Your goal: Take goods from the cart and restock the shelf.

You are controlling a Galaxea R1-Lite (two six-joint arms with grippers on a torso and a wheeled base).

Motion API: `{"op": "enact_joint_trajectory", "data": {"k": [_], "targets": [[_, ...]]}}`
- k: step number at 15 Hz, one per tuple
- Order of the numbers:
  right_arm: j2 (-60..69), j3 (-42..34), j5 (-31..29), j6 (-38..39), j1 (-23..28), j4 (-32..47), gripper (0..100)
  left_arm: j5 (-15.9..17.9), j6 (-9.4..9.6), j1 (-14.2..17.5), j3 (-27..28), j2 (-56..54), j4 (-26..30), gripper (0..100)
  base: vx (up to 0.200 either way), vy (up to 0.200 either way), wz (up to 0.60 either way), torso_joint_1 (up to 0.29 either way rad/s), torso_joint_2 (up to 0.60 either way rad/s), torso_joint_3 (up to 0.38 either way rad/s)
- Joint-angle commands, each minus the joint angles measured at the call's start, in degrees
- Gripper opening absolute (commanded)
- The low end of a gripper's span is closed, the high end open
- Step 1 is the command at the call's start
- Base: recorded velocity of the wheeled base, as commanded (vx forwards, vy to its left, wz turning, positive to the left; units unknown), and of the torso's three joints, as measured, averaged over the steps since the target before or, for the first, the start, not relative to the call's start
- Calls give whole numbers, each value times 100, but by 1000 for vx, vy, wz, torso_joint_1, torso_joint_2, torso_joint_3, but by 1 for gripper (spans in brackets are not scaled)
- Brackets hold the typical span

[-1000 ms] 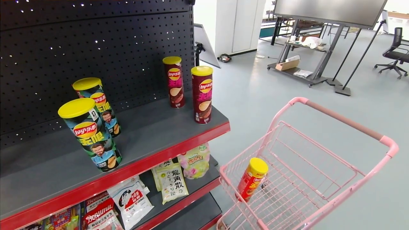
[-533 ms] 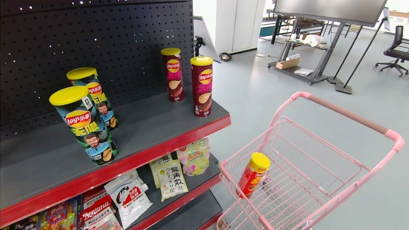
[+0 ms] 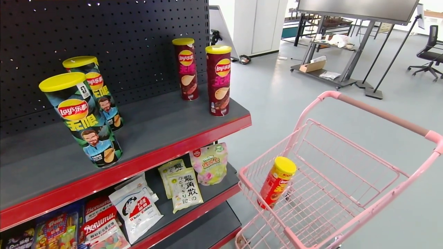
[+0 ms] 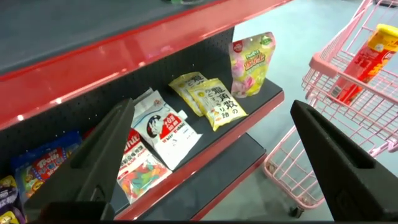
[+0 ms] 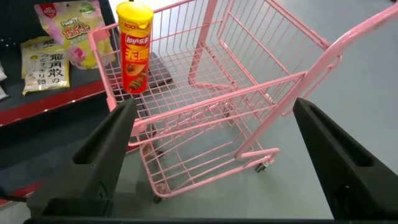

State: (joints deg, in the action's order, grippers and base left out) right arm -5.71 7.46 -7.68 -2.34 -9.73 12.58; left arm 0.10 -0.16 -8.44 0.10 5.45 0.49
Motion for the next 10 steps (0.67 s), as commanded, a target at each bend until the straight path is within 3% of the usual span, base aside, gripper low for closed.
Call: {"op": "enact_joint_trajectory", "data": {"k": [1,3,5,7,9,10], "targets": [[-1,1,-111,216,-3,8,100,8,-2,0,-1,9,4,100,0,0,0,-110,320,203],[-1,1,-577,383,24,8,100,8,-2,0,-1,9,-5,100,0,0,0,-44,137,73],[-10,1,-612,981,24,16,100,8,-11,0,-1,9,4,100,0,0,0,0,0,0],[-537,71,-779,1113,155,-28,100,8,-2,0,-1,0,4,100,0,0,0,0,0,0],[-2233,1636,-709,1183,94,-529,100,8,-2,0,-1,9,-5,100,0,0,0,0,0,0],[-3798,2594,-471,1289,111,-704,100,17,-2,0,-1,9,4,100,0,0,0,0,0,0]]}}
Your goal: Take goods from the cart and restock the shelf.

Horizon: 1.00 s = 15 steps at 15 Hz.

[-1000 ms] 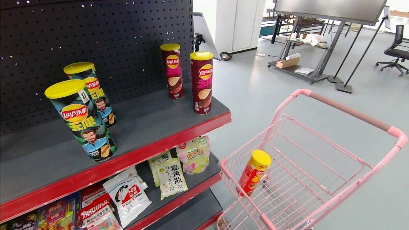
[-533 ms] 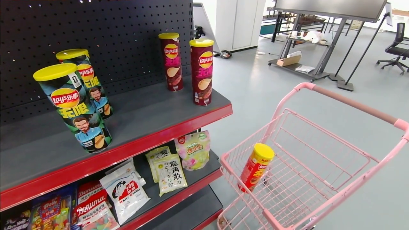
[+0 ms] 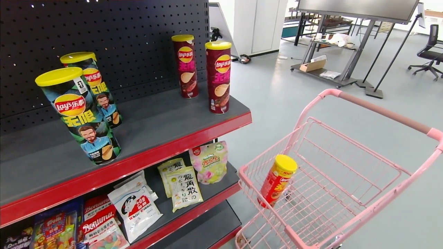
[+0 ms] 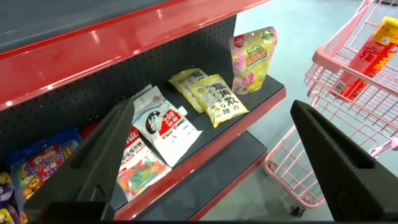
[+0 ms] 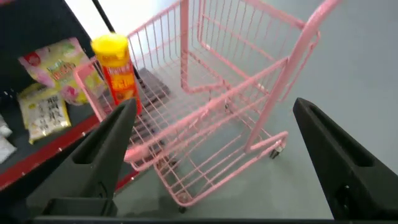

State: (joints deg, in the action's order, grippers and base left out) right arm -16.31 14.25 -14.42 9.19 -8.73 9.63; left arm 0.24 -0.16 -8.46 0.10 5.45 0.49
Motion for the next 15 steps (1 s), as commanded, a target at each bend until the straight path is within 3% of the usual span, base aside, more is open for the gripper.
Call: {"op": "enact_joint_trajectory", "data": {"k": [1,2,4,5,7,10,15], "targets": [[-3291,1818,528,109,-59,-506,100,2,-2,2,-1,9,-5,100,0,0,0,0,0,0],[-3563,1677,880,127,-164,-673,100,2,-2,2,-1,9,4,100,0,0,0,0,0,0],[-4750,1036,2462,162,-261,-2448,100,-7,-2,2,-1,0,-5,100,0,0,0,0,0,0],[-5418,588,2646,-23,-261,-3204,100,2,7,2,-1,0,-5,100,0,0,0,0,0,0],[-6692,210,2655,-286,-270,-4408,100,2,16,2,-1,9,-5,100,0,0,0,0,0,0],[-8107,306,2655,-304,-305,-5551,100,2,16,2,-1,0,-5,100,0,0,0,0,0,0],[-8925,676,2637,-269,-621,-5744,100,-7,16,2,-1,9,-5,100,0,0,0,0,0,0]]}}
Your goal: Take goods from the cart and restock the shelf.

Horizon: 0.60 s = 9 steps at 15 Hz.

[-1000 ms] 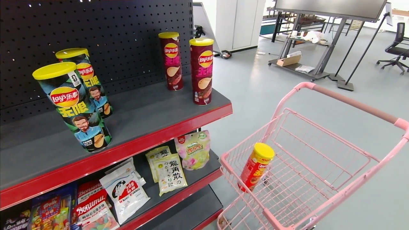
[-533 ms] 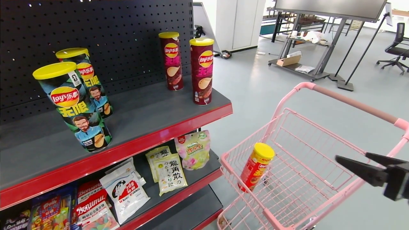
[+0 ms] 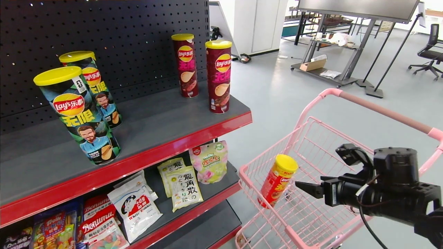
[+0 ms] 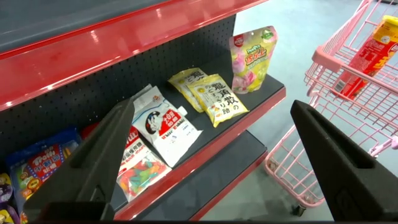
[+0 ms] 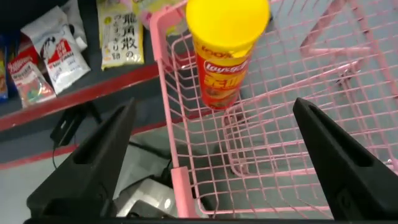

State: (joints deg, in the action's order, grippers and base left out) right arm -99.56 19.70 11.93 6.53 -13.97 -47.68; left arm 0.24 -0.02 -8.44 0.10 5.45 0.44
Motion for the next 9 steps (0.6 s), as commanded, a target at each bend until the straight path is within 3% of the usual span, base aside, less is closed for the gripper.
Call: {"op": "enact_joint_trajectory", "data": {"k": [1,9], "targets": [[-784,236,-33,-3,-115,-57,100,-7,-6,0,-1,9,0,100,0,0,0,0,0,0],[-2085,957,-543,76,-203,-972,100,-7,2,0,-1,9,0,100,0,0,0,0,0,0]]}}
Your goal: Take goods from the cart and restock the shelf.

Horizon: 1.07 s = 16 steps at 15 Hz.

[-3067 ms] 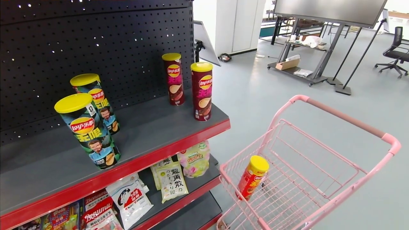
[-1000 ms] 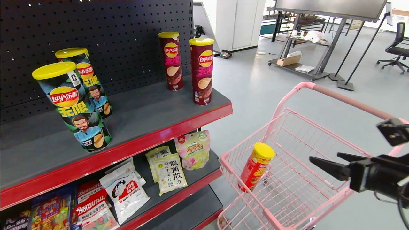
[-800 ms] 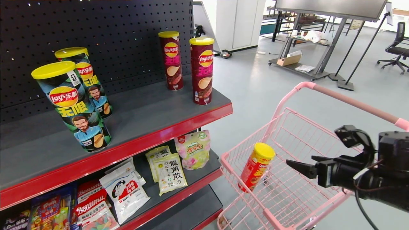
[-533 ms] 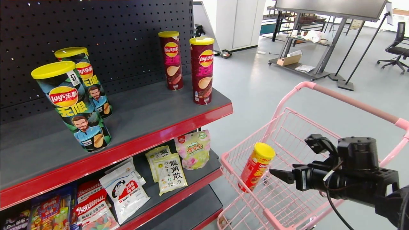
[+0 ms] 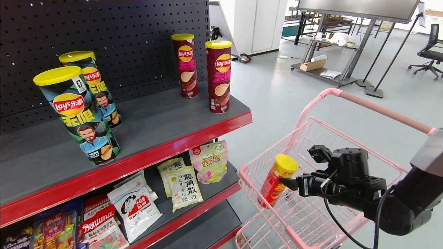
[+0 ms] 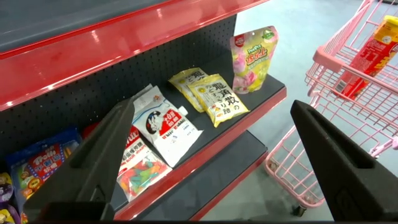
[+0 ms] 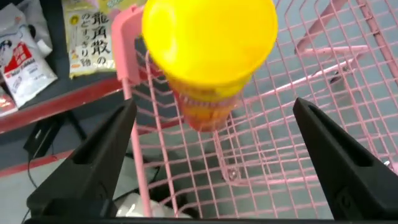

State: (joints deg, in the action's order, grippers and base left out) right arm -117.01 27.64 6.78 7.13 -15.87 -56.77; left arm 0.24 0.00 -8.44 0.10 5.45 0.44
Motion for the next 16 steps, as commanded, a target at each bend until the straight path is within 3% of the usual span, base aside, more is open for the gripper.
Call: {"op": "enact_joint_trajectory", "data": {"k": [1,16], "targets": [[-464,277,-63,69,-21,-150,100,2,0,0,-1,0,0,100,0,0,0,0,0,0],[-1149,1130,-678,500,-311,-264,100,2,0,0,-1,0,0,100,0,0,0,0,0,0]]}}
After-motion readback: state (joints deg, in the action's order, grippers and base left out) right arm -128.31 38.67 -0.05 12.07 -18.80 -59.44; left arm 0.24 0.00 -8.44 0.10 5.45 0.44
